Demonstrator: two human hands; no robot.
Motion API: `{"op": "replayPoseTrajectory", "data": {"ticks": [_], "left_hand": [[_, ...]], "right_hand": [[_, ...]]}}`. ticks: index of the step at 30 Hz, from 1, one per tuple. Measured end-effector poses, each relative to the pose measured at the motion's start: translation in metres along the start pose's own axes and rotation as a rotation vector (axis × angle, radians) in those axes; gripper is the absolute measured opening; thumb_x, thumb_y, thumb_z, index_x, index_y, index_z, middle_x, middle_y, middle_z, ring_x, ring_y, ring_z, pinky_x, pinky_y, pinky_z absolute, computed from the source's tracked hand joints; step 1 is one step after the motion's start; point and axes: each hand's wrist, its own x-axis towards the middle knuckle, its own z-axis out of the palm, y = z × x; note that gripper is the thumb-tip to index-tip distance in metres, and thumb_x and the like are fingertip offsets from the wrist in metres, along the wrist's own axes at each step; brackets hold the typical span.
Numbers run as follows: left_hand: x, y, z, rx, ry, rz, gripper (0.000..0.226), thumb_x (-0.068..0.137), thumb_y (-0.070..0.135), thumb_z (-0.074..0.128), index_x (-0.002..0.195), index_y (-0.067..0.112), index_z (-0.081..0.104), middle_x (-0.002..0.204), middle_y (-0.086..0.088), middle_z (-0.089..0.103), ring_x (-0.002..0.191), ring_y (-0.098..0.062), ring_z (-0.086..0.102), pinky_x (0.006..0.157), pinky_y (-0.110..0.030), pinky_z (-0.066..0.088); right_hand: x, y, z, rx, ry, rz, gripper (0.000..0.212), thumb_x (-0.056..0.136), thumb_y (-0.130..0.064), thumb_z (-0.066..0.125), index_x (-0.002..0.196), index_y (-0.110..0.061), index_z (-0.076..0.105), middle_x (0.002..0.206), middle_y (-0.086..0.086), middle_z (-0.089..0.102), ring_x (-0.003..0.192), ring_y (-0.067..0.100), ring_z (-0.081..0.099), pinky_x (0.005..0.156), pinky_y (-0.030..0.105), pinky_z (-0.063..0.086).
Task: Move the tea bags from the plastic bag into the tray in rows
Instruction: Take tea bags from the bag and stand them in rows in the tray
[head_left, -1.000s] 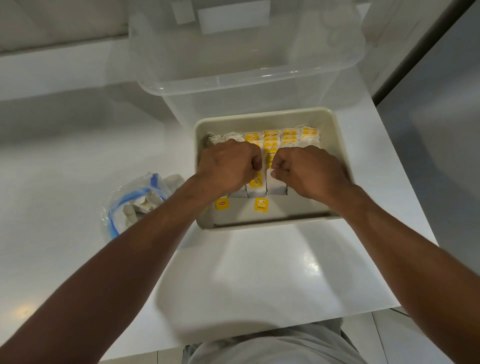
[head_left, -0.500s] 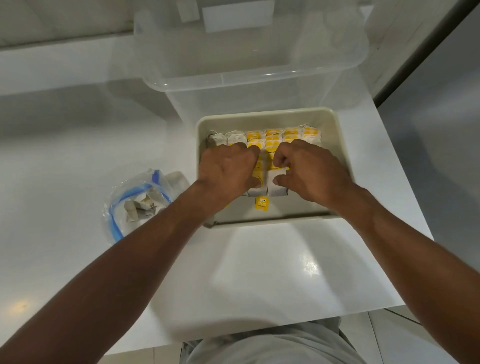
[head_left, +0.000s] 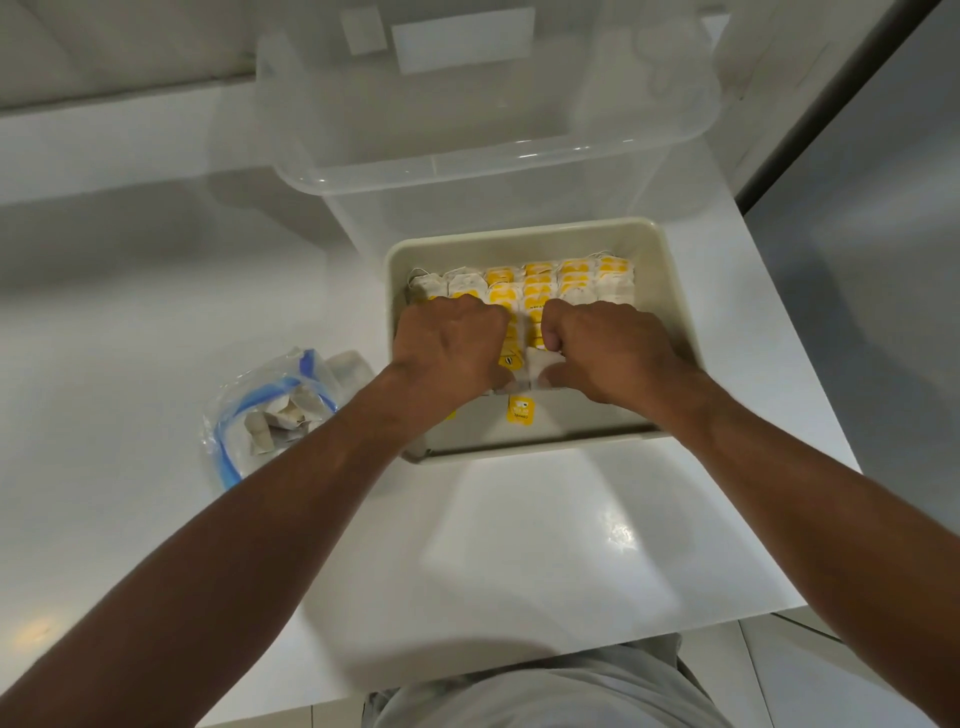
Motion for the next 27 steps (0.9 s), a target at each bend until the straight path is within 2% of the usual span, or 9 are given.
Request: {"op": "replayPoseTrajectory", "data": {"ticks": [2, 6, 10, 12, 15, 18, 22, 27], "left_hand": [[0.0, -0.001, -0.002, 0.004, 0.012, 0.009, 0.034, 0.084, 0.054, 0.065, 0.104, 0.027, 0.062, 0.109, 0.001, 0.066, 0.103, -0.022, 0.064, 0.073, -0.03, 0.039], [-0.003, -0.001, -0.004, -0.008, 0.029, 0.024, 0.031, 0.085, 0.051, 0.065, 0.103, 0.027, 0.061, 0.109, 0.001, 0.066, 0.103, -0.024, 0.064, 0.072, -0.03, 0.039], [-0.007, -0.001, -0.006, -0.003, 0.055, 0.038, 0.025, 0.086, 0.047, 0.064, 0.102, 0.027, 0.061, 0.108, 0.002, 0.067, 0.102, -0.023, 0.065, 0.069, -0.029, 0.037], [-0.009, 0.0, -0.007, -0.01, 0.046, 0.044, 0.022, 0.086, 0.045, 0.063, 0.099, 0.027, 0.062, 0.106, 0.003, 0.067, 0.1, -0.023, 0.065, 0.067, -0.029, 0.035], [-0.01, 0.002, -0.005, -0.02, 0.018, 0.059, 0.025, 0.087, 0.048, 0.062, 0.099, 0.027, 0.064, 0.104, 0.002, 0.067, 0.098, -0.023, 0.066, 0.068, -0.029, 0.037], [-0.011, 0.003, -0.001, 0.002, 0.006, 0.071, 0.028, 0.087, 0.052, 0.061, 0.098, 0.027, 0.065, 0.102, 0.001, 0.068, 0.096, -0.023, 0.066, 0.067, -0.03, 0.036], [-0.006, 0.005, 0.005, 0.053, 0.02, 0.064, 0.026, 0.088, 0.049, 0.061, 0.097, 0.025, 0.065, 0.102, 0.0, 0.068, 0.096, -0.024, 0.067, 0.068, -0.03, 0.034], [-0.001, 0.004, 0.002, 0.034, 0.012, 0.04, 0.035, 0.087, 0.055, 0.061, 0.104, 0.025, 0.065, 0.107, -0.001, 0.068, 0.101, -0.024, 0.066, 0.069, -0.03, 0.035]], "right_hand": [[0.0, 0.002, 0.001, 0.056, -0.003, 0.019, 0.035, 0.082, -0.051, 0.07, 0.099, -0.031, 0.047, 0.097, -0.007, 0.061, 0.085, 0.02, 0.053, 0.072, 0.032, 0.039], [-0.003, 0.006, 0.001, 0.165, 0.094, -0.003, 0.038, 0.079, -0.045, 0.076, 0.094, -0.03, 0.044, 0.091, -0.012, 0.058, 0.083, 0.018, 0.055, 0.073, 0.033, 0.047], [-0.012, 0.008, -0.005, 0.238, 0.191, -0.029, 0.039, 0.074, -0.042, 0.079, 0.078, -0.029, 0.043, 0.074, -0.012, 0.048, 0.072, 0.016, 0.049, 0.063, 0.031, 0.038], [-0.019, 0.008, -0.009, 0.216, 0.174, -0.012, 0.039, 0.075, -0.044, 0.078, 0.07, -0.029, 0.043, 0.068, -0.012, 0.049, 0.071, 0.017, 0.051, 0.063, 0.032, 0.041], [-0.029, 0.005, -0.009, 0.162, 0.041, -0.008, 0.036, 0.073, -0.049, 0.077, 0.065, -0.031, 0.047, 0.071, -0.01, 0.059, 0.076, 0.017, 0.058, 0.069, 0.033, 0.05], [-0.025, 0.003, 0.002, 0.078, -0.087, -0.049, 0.025, 0.074, -0.048, 0.076, 0.076, -0.034, 0.056, 0.084, -0.009, 0.065, 0.086, 0.018, 0.062, 0.075, 0.036, 0.054], [-0.008, 0.008, 0.011, 0.052, -0.05, -0.069, 0.023, 0.081, -0.042, 0.071, 0.1, -0.032, 0.061, 0.099, -0.002, 0.066, 0.096, 0.025, 0.062, 0.08, 0.04, 0.053], [0.002, 0.009, 0.015, 0.052, -0.038, -0.052, 0.024, 0.082, -0.045, 0.07, 0.096, -0.033, 0.054, 0.096, -0.004, 0.064, 0.092, 0.024, 0.061, 0.077, 0.04, 0.053]]}}
